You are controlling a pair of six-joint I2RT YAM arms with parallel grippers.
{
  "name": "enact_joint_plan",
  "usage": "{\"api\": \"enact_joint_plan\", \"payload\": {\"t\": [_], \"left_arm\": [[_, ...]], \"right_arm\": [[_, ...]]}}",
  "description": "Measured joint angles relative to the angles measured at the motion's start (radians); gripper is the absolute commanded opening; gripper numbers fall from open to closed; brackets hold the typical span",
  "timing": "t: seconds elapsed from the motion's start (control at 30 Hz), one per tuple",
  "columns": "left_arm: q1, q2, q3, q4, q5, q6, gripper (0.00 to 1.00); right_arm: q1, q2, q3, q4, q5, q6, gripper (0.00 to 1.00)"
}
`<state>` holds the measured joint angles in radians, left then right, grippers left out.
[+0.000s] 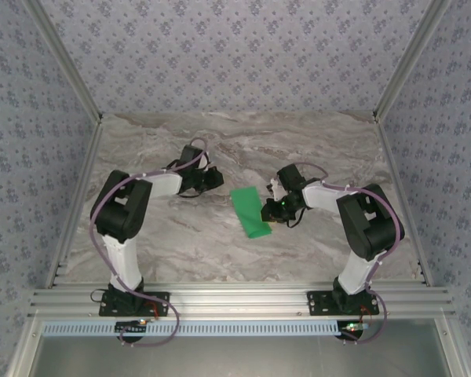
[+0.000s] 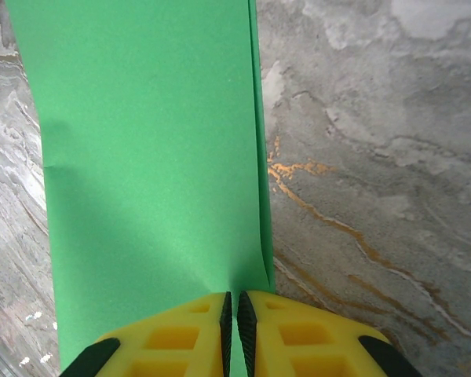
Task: Fold a paper plane with a square sheet of paper (fold left side to right side)
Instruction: Hold the square sheet of paper at the center of the table.
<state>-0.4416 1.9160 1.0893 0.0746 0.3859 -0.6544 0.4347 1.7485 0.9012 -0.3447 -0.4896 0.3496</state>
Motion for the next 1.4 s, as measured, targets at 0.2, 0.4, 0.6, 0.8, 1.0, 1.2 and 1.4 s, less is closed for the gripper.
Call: {"api": "enact_joint_plan", "payload": {"t": [0.2,0.4,0.6,0.8,1.0,1.2,1.4], "left_arm": [[-0.105,-0.054,-0.016,0.06,0.045,-0.006,0.11],[-0.205,0.025,0.008,0.086,0.089,-0.012,0.11],[-0.205,0.107,0.025,0.085,0.097,-0.016,0.11],[-0.204,0.108,0.029,0.084,0.078,-0.017,0.11],[-0.205,0.108,0.019,0.099,0.071,-0.021,0.11],[-0.207,0.108,0.018,0.106,0.07,-0.026,0.1],[-0.207,0.108,0.018,0.106,0.067,-0.027,0.1]], "right_arm": [[0.001,0.0,0.0,0.0,0.0,0.0,0.15],[0.002,0.0,0.0,0.0,0.001,0.0,0.15],[0.003,0.0,0.0,0.001,0.001,0.0,0.15],[0.003,-0.008,-0.008,0.016,-0.01,0.0,0.15],[-0.039,-0.057,-0.024,0.02,-0.053,0.001,0.15],[-0.111,-0.084,0.017,0.039,-0.145,0.024,0.15],[-0.113,-0.002,0.124,0.079,-0.196,0.039,0.15]]}}
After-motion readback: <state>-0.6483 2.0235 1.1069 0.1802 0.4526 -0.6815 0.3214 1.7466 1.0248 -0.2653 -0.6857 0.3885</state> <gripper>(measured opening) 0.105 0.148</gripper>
